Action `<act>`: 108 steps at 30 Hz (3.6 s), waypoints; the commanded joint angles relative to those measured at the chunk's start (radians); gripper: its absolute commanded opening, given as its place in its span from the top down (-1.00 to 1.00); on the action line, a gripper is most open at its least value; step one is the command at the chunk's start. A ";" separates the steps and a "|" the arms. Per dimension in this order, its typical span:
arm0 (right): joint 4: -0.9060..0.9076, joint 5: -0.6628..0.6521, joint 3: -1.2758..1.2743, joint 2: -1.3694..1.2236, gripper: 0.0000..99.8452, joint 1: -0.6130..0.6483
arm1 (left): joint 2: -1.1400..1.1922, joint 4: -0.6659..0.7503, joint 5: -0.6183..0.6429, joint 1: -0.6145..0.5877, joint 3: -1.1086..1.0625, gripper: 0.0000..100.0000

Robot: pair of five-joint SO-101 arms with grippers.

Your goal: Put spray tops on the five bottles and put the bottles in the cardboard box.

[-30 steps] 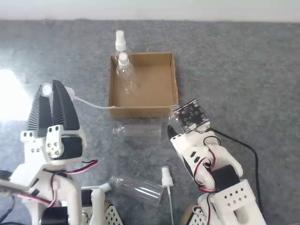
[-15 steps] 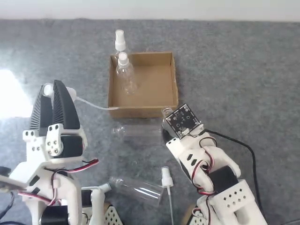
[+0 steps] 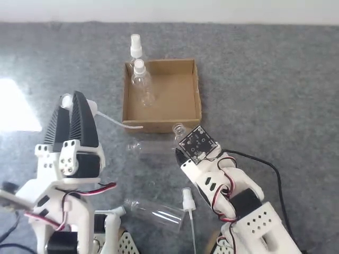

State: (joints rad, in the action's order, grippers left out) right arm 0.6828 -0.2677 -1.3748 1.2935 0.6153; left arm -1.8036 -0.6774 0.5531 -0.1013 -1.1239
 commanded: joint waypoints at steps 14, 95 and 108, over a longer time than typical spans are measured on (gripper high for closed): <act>-0.160 -0.107 -0.069 0.024 0.83 0.111 | -0.015 -0.011 0.012 0.008 -0.033 0.97; -0.151 -0.103 -0.089 0.125 0.84 0.151 | -0.015 -0.031 -0.135 0.345 -0.225 0.97; -0.150 -0.107 -0.278 0.526 0.84 0.142 | -0.015 -0.029 -0.207 0.443 -0.257 0.97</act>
State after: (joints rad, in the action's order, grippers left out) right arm 0.5462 -0.3675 -1.6602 1.7829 0.7733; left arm -1.8036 -0.7050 0.3583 0.3345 -1.3878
